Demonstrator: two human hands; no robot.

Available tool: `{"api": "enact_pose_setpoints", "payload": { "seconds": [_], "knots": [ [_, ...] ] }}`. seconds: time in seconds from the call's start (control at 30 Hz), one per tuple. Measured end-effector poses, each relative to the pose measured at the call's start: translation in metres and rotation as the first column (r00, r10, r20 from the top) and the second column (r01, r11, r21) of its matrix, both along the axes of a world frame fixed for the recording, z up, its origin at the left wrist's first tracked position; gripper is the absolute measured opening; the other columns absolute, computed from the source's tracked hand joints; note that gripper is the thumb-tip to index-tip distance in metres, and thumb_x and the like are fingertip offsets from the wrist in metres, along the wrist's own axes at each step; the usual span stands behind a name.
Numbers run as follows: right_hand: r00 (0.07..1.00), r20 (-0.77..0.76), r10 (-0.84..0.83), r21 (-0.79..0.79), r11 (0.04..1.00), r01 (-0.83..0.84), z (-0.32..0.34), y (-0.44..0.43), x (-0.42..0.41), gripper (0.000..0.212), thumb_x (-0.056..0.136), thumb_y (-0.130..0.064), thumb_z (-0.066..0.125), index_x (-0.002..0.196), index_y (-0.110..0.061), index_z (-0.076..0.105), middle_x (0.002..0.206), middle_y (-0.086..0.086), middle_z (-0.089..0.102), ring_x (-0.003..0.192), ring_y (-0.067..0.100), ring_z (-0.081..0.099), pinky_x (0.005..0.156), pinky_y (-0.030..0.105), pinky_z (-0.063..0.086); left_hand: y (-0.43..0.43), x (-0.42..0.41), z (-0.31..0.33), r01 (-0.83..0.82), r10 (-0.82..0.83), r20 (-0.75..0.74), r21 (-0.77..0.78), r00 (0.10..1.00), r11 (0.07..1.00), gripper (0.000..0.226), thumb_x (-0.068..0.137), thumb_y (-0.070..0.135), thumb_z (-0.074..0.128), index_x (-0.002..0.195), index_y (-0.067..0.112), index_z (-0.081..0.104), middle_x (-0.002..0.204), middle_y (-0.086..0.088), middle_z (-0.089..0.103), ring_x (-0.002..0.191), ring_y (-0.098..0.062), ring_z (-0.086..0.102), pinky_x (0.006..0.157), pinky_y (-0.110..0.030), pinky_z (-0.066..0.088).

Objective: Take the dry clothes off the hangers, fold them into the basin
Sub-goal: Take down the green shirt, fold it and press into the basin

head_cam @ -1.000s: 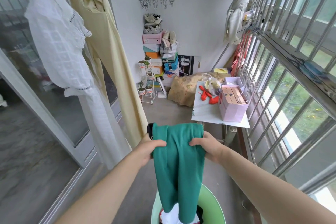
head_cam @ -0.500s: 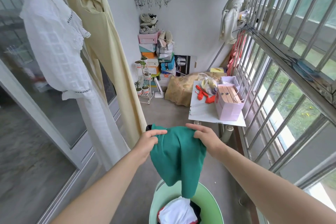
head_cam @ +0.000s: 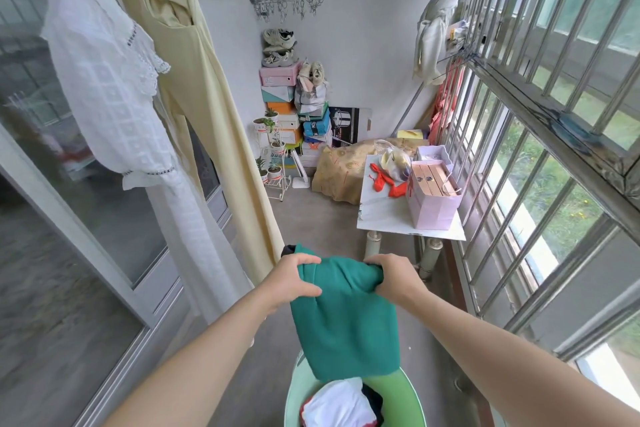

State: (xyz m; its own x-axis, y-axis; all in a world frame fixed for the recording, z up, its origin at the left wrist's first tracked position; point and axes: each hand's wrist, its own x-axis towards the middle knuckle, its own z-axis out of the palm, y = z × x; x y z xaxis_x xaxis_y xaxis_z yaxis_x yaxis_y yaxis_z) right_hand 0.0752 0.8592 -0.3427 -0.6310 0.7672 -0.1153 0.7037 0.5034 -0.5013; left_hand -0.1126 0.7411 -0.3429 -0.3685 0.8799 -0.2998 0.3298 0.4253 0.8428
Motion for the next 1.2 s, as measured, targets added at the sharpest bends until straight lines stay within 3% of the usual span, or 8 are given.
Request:
{"api": "enact_pose_setpoints", "payload": {
  "seconds": [0.3, 0.47, 0.63, 0.77, 0.97, 1.07, 1.13, 1.2],
  "knots": [
    [0.998, -0.037, -0.058, 0.078, 0.995, 0.061, 0.001, -0.001, -0.003, 0.020, 0.072, -0.003, 0.046, 0.081, -0.014, 0.060, 0.086, 0.005, 0.055, 0.084, 0.025, 0.052, 0.063, 0.031, 0.040, 0.001, -0.004, -0.003, -0.133, 0.132, 0.013, 0.006, 0.991, 0.991, 0.048, 0.074, -0.013, 0.050, 0.107, 0.017, 0.069, 0.123, -0.004, 0.058, 0.115, -0.020, 0.055, 0.096, -0.031, 0.049],
    [0.989, -0.089, -0.117, 0.019, 0.993, 0.120, 0.008, -0.002, -0.008, 0.023, 0.076, -0.010, 0.047, 0.062, -0.028, 0.049, 0.085, -0.001, 0.047, 0.084, 0.020, 0.051, 0.065, 0.032, 0.044, 0.000, -0.014, 0.001, -0.193, 0.200, 0.150, -0.060, 0.968, 0.979, 0.059, 0.069, -0.017, 0.031, 0.096, 0.018, 0.070, 0.126, -0.013, 0.057, 0.108, -0.027, 0.060, 0.073, -0.027, 0.052],
    [0.974, -0.172, -0.144, -0.049, 0.989, 0.137, 0.013, -0.002, -0.008, 0.021, 0.079, -0.010, 0.048, 0.075, -0.027, 0.061, 0.105, -0.007, 0.049, 0.101, 0.014, 0.050, 0.078, 0.032, 0.046, -0.003, -0.017, 0.007, -0.242, 0.251, 0.190, -0.068, 0.949, 0.968, 0.059, 0.065, -0.019, 0.029, 0.091, 0.013, 0.070, 0.111, -0.010, 0.061, 0.104, -0.028, 0.057, 0.079, -0.029, 0.050],
    [0.964, -0.197, -0.177, -0.121, 0.980, 0.155, 0.012, -0.004, -0.012, 0.017, 0.076, -0.008, 0.046, 0.078, -0.009, 0.063, 0.087, 0.007, 0.066, 0.083, 0.026, 0.059, 0.065, 0.031, 0.044, -0.003, -0.015, 0.007, -0.289, 0.293, 0.083, -0.063, 0.952, 0.955, 0.048, 0.073, -0.015, 0.035, 0.098, 0.012, 0.067, 0.106, -0.010, 0.061, 0.090, -0.021, 0.057, 0.072, -0.024, 0.047],
    [0.955, -0.249, -0.160, -0.164, 0.979, 0.121, 0.019, -0.002, -0.014, 0.022, 0.077, -0.006, 0.044, 0.084, -0.002, 0.065, 0.084, 0.016, 0.069, 0.071, 0.023, 0.056, 0.060, 0.029, 0.041, 0.000, -0.015, 0.020, 0.024, -0.003, -0.225, 0.091, 0.974, 0.996, 0.058, 0.062, 0.030, 0.072, 0.119, 0.029, 0.058, 0.130, 0.006, 0.043, 0.123, -0.009, 0.043, 0.100, -0.020, 0.033],
    [0.960, -0.253, -0.115, -0.197, 0.978, 0.065, 0.021, -0.002, -0.015, 0.023, 0.077, -0.003, 0.044, 0.087, 0.002, 0.063, 0.085, 0.020, 0.067, 0.070, 0.024, 0.054, 0.060, 0.031, 0.042, 0.006, 0.000, 0.026, 0.301, -0.283, -0.489, -0.043, 0.825, 0.953, 0.084, 0.059, 0.049, 0.080, 0.134, 0.031, 0.045, 0.136, 0.010, 0.046, 0.126, -0.010, 0.040, 0.107, -0.032, 0.034],
    [0.963, -0.263, -0.054, -0.217, 0.976, -0.004, 0.024, -0.003, -0.015, 0.024, 0.077, -0.001, 0.043, 0.088, 0.002, 0.064, 0.090, 0.018, 0.068, 0.075, 0.023, 0.057, 0.065, 0.031, 0.046, 0.010, 0.008, 0.024, 0.348, -0.361, -0.599, -0.143, 0.715, 0.926, 0.080, 0.057, 0.052, 0.078, 0.128, 0.030, 0.047, 0.127, 0.010, 0.055, 0.116, -0.012, 0.049, 0.100, -0.036, 0.041],
    [0.961, -0.277, -0.007, -0.232, 0.971, -0.060, 0.027, -0.005, -0.015, 0.023, 0.077, 0.002, 0.043, 0.085, -0.001, 0.065, 0.086, 0.012, 0.067, 0.076, 0.018, 0.056, 0.067, 0.029, 0.046, 0.013, 0.008, 0.021, 0.332, -0.379, -0.527, -0.187, 0.761, 0.925, 0.057, 0.061, 0.043, 0.077, 0.111, 0.026, 0.054, 0.108, 0.008, 0.064, 0.100, -0.016, 0.059, 0.088, -0.037, 0.049]
  ]
}}
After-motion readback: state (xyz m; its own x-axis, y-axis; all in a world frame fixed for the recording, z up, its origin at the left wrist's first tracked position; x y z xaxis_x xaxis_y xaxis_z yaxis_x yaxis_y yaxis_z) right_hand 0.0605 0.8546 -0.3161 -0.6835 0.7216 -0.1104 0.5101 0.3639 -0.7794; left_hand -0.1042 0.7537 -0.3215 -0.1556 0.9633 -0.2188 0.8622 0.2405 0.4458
